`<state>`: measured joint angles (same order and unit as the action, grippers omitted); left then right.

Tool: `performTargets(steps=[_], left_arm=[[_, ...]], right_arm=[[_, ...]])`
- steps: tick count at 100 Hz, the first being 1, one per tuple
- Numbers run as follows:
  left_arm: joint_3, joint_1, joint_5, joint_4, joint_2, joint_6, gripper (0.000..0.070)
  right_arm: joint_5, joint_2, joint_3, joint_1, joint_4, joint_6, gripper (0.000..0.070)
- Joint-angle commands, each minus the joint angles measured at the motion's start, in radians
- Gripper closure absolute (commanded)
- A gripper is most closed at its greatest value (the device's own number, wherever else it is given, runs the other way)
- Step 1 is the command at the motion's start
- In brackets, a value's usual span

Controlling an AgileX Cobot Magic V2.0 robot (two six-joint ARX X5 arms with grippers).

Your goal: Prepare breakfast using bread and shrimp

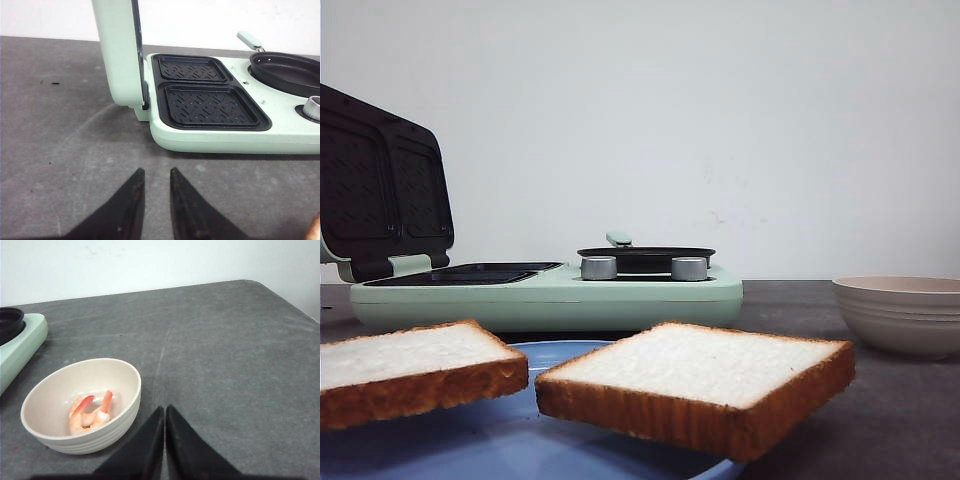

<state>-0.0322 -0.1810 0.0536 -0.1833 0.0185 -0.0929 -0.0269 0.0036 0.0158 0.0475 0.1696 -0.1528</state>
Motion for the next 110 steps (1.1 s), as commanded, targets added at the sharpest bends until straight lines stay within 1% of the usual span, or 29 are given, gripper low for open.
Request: performTargets(steps=[1, 104, 110], left_arm=[[0.018, -0.003, -0.001, -0.004, 0.000, -0.002, 0.0689], [0.018, -0.003, -0.001, -0.004, 0.000, -0.002, 0.0689], [0.018, -0.003, 0.018, -0.004, 0.000, 0.019, 0.0689]], right_arm=[[0.001, 0.000, -0.004, 0.001, -0.010, 0.011, 0.0700], [0.001, 0.000, -0.004, 0.001, -0.011, 0.011, 0.0700], [0.000, 0.000, -0.004, 0.001, -0.013, 0.010, 0.0700]])
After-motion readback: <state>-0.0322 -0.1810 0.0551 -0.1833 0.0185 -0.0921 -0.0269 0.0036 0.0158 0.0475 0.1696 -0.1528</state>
